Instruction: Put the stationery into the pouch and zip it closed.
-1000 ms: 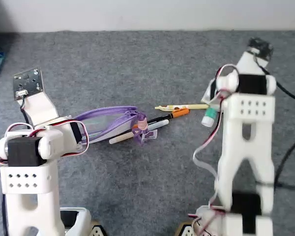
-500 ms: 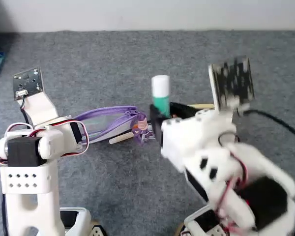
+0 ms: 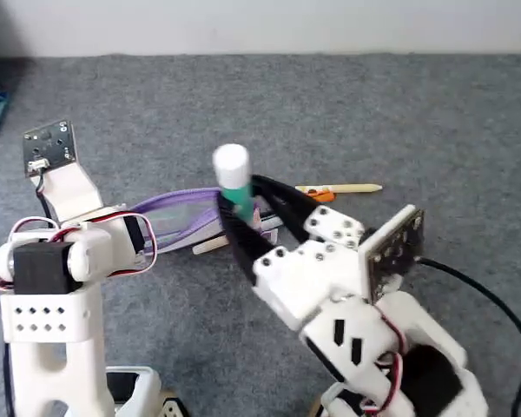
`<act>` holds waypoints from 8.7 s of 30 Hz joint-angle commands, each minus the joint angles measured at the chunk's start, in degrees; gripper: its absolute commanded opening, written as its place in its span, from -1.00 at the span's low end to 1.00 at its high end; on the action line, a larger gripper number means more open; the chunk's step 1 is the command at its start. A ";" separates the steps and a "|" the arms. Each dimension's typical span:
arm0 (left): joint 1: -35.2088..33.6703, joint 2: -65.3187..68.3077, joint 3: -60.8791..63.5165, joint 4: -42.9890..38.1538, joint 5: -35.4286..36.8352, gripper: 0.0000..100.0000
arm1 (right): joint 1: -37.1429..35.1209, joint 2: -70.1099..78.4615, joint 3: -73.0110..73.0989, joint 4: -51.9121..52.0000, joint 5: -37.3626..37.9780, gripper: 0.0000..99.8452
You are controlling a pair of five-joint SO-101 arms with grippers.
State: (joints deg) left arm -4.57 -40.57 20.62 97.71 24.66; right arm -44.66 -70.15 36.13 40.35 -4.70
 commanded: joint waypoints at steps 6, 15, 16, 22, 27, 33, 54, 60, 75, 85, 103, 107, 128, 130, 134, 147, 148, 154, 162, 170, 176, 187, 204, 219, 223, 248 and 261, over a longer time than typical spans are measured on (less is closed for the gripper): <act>-0.44 2.73 -0.13 -0.97 0.53 -0.98 | -2.77 10.42 3.69 -18.51 -0.09 -0.98; -0.44 2.73 -0.13 -0.97 0.53 -0.98 | -5.14 17.80 4.84 -22.64 -0.26 -0.98; -0.44 2.73 -0.13 -0.97 0.53 -0.98 | -6.02 17.80 5.45 -22.64 -0.18 -0.98; -0.44 2.73 -0.13 -0.97 0.53 -0.98 | -8.48 17.71 10.11 -22.64 -0.09 -0.93; -0.44 2.73 -0.13 -0.97 0.53 -0.98 | -8.40 17.80 10.20 -22.64 0.18 -0.66; -0.44 2.73 -0.13 -0.97 0.53 -0.98 | -8.40 17.45 9.85 -22.55 0.35 -0.70; -0.44 2.73 -0.04 -0.97 0.53 -0.98 | 28.18 18.86 9.93 6.37 -23.12 -0.70; -0.44 2.55 1.54 -0.97 0.53 -0.98 | 35.03 36.00 4.84 6.99 -31.21 -0.70; -0.44 2.20 3.82 -1.14 0.53 -0.98 | 38.81 81.63 -43.16 27.56 -40.53 -0.70; -0.44 2.20 3.82 -1.14 0.53 -0.98 | 42.68 106.24 -74.64 40.57 -43.69 -0.70; -0.44 2.20 3.82 -1.05 0.53 -0.98 | 46.55 122.33 -85.45 45.49 -43.60 -0.70; -0.44 2.20 3.82 -1.23 0.53 -0.98 | 49.27 124.53 -85.45 46.29 -43.60 -0.80; -0.44 2.20 3.82 -1.05 0.53 -0.98 | 49.36 121.45 -91.16 53.23 -36.92 -0.83; -0.44 2.20 3.82 -1.05 0.53 -0.98 | 49.27 121.54 -91.16 53.14 -36.92 -0.68; -0.44 2.20 3.82 -1.05 0.53 -0.98 | 49.01 121.01 -91.60 52.26 -36.66 -0.52; -0.44 2.20 3.82 -1.32 0.53 -0.98 | 48.57 126.55 -91.96 46.37 -36.57 -0.52; -0.44 2.20 3.82 -1.32 0.53 -0.98 | 48.48 127.52 -92.04 47.25 -36.57 -0.52; -0.44 2.20 3.82 -1.32 0.53 -0.98 | 49.54 129.36 -92.13 49.10 -36.57 -0.86; -0.44 2.20 3.82 -1.32 0.53 -0.98 | 51.56 126.20 -98.29 57.80 -34.02 -0.98; -0.44 2.20 3.82 -1.32 0.53 -0.98 | 52.44 115.03 -103.91 62.64 -25.23 -0.98; -0.44 2.20 3.82 -1.32 0.53 -0.98 | 51.47 102.02 -103.91 62.73 -17.14 -0.98; -0.44 2.20 3.82 -1.32 0.53 -0.98 | 39.96 68.88 -79.56 62.55 -10.55 -0.98; -0.44 2.20 3.82 -1.05 2.73 -0.98 | 4.70 43.74 -73.58 39.34 -9.41 -0.98; -0.44 2.20 3.74 -1.05 2.81 -0.98 | 0.75 53.76 -73.41 26.95 -6.42 -0.98; -0.44 2.20 3.74 -1.05 2.81 -0.98 | 0.84 57.98 -73.41 27.03 -6.33 -0.98; -0.53 2.11 3.74 -1.14 2.81 -0.98 | 3.12 51.38 -64.70 41.63 7.21 -0.98; -0.53 2.11 3.74 -1.05 2.81 -0.98 | 2.86 51.12 -62.51 51.12 15.56 -0.84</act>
State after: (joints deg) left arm -4.48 -40.31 22.20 97.63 26.77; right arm -42.46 -19.34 -26.90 91.60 10.07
